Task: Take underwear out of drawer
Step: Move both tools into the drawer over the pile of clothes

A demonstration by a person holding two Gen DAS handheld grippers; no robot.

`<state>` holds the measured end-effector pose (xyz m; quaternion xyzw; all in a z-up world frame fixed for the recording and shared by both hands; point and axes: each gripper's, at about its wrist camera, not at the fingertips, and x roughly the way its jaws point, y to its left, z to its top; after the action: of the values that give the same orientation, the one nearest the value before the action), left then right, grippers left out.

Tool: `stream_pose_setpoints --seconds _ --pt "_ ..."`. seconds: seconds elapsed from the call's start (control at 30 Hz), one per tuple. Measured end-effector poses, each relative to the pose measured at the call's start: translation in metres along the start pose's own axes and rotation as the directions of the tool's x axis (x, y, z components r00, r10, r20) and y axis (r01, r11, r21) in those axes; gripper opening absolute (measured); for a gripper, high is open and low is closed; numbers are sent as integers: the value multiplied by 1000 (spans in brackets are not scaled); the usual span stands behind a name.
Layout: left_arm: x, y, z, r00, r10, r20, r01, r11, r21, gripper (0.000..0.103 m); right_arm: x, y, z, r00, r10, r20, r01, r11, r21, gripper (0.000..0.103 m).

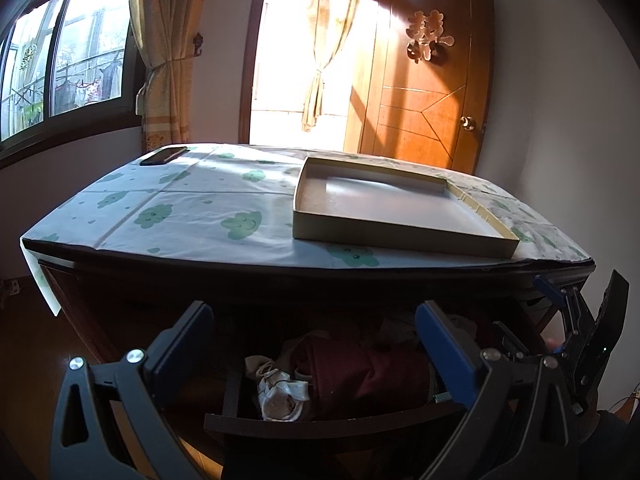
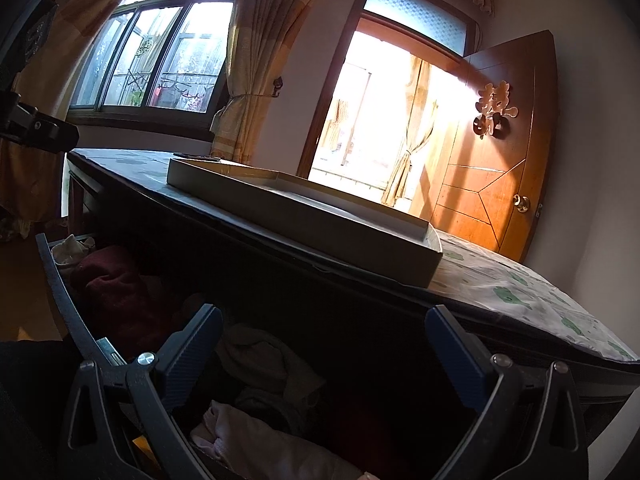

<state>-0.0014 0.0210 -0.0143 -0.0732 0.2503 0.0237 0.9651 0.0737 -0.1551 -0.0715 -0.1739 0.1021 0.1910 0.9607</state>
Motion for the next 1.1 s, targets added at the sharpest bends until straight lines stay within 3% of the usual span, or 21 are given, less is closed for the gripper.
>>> stream_pose_setpoints --seconds 0.43,1.1 --pt "-4 14 7 1000 11 8 -11 1000 -21 103 -5 -1 1 996 16 -86 -14 1000 27 103" --pt "-6 20 11 1000 1 5 -1 999 -36 103 -12 -1 -1 974 43 -224 -25 996 80 103"
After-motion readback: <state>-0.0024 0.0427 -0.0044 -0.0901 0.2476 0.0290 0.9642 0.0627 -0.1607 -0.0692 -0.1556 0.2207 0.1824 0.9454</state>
